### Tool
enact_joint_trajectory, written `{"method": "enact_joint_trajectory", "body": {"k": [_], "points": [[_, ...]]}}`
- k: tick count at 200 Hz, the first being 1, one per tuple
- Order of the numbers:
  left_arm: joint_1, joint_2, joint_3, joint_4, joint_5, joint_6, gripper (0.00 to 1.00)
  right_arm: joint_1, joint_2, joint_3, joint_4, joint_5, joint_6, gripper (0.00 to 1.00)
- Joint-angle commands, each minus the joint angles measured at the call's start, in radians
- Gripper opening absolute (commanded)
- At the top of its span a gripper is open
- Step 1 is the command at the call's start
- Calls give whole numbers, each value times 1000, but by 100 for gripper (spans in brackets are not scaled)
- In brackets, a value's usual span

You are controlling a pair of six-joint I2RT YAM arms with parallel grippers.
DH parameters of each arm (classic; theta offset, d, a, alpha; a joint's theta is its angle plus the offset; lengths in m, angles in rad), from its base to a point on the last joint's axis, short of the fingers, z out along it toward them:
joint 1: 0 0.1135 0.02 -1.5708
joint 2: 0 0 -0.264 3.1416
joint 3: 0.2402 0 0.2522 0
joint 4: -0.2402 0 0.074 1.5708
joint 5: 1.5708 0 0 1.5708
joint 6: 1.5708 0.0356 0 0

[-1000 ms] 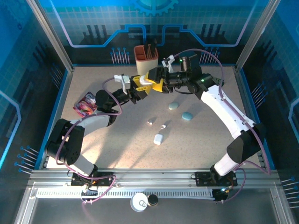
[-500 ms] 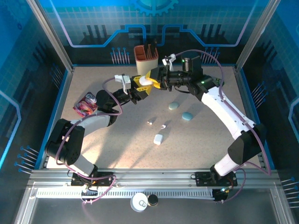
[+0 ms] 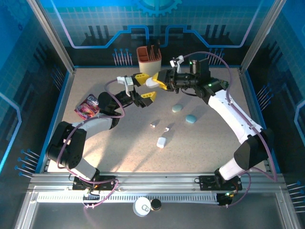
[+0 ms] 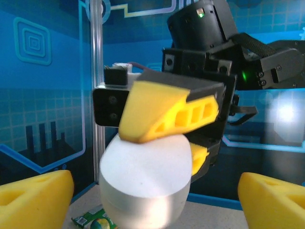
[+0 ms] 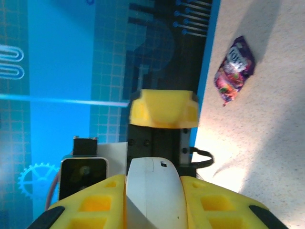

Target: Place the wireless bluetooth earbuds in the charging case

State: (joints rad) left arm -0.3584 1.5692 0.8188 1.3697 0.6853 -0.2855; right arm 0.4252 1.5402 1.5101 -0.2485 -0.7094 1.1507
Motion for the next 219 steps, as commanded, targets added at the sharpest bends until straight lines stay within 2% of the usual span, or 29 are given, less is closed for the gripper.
{"method": "enact_joint_trajectory", "body": {"k": [1, 46, 86, 118, 138, 173, 181, 191, 205, 219], "points": [[-5, -39, -42, 24, 5, 24, 99, -55, -52, -67, -46, 53, -75, 19], [-5, -142, -126, -181, -10, 143, 99, -150, -99, -281, -118, 138, -196, 20], [-23, -237, -162, -502, -14, 304, 99, -203, -113, -497, -114, 160, -264, 21], [-84, -291, -135, -815, -39, 479, 99, -219, -109, -640, -59, 170, -279, 21], [-107, -305, -124, -932, -57, 552, 99, -235, -87, -722, -12, 158, -283, 21], [-139, -306, -87, -1092, -120, 591, 99, -260, -20, -802, 77, 139, -276, 21], [-154, -308, -79, -1122, -171, 580, 99, -263, -8, -809, 91, 142, -281, 22], [-175, -308, -66, -1148, -288, 521, 99, -269, 9, -815, 100, 148, -288, 22], [-193, -311, -35, -1228, -318, 488, 99, -279, 29, -820, 111, 154, -300, 24], [-228, -320, -6, -1288, -394, 453, 99, -287, 45, -824, 117, 155, -310, 27]]}}
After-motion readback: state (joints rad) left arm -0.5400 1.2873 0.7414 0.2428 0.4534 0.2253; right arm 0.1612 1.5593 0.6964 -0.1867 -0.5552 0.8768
